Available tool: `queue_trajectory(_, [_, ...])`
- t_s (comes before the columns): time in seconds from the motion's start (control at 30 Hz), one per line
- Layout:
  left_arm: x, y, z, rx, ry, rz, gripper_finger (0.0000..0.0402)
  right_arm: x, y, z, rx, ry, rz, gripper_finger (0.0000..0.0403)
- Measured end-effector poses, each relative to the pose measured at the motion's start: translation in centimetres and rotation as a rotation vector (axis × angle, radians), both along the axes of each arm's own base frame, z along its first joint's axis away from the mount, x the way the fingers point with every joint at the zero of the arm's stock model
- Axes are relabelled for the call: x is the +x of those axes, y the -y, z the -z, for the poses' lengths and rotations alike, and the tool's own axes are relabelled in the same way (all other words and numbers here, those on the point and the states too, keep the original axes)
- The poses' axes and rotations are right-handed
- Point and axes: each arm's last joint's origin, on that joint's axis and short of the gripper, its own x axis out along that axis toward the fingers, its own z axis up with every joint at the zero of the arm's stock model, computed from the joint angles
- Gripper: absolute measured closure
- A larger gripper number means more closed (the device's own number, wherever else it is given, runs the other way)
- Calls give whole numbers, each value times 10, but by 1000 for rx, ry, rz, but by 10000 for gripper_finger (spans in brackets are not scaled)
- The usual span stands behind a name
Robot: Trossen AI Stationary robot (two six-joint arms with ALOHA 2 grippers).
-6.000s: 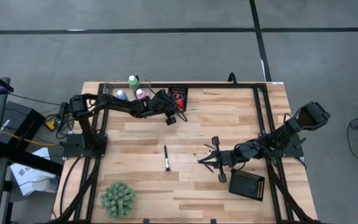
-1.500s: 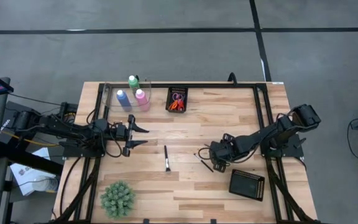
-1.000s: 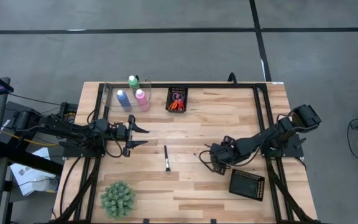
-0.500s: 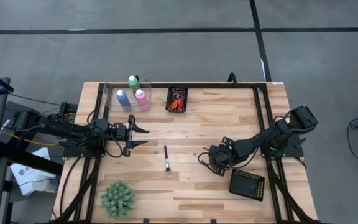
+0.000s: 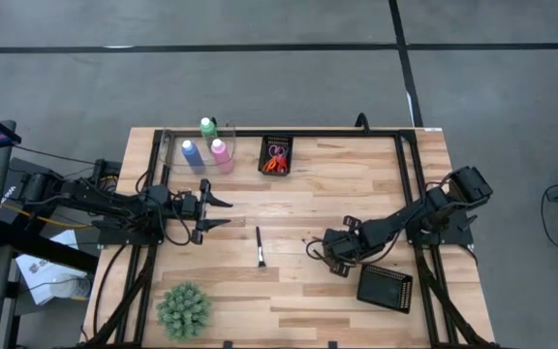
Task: Pick & Place Paint Supplies
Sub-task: Put the black paint brush into the bottom black bin
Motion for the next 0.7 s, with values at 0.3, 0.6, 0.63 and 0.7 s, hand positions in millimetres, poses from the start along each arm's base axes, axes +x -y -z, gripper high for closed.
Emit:
queue_trajectory(0.3, [0,0,0,0,0,0,211,3,-2,-3,-45,17,-13,279])
queue_trajectory(0.6, [0,0,0,0,0,0,211,23,2,-21,-102,79,-4,164])
queue_trajectory(0.63, [0,0,0,0,0,0,211,26,3,-24,-102,93,-1,160])
queue_trajectory(0.7, [0,0,0,0,0,0,211,32,4,-29,-97,115,2,157])
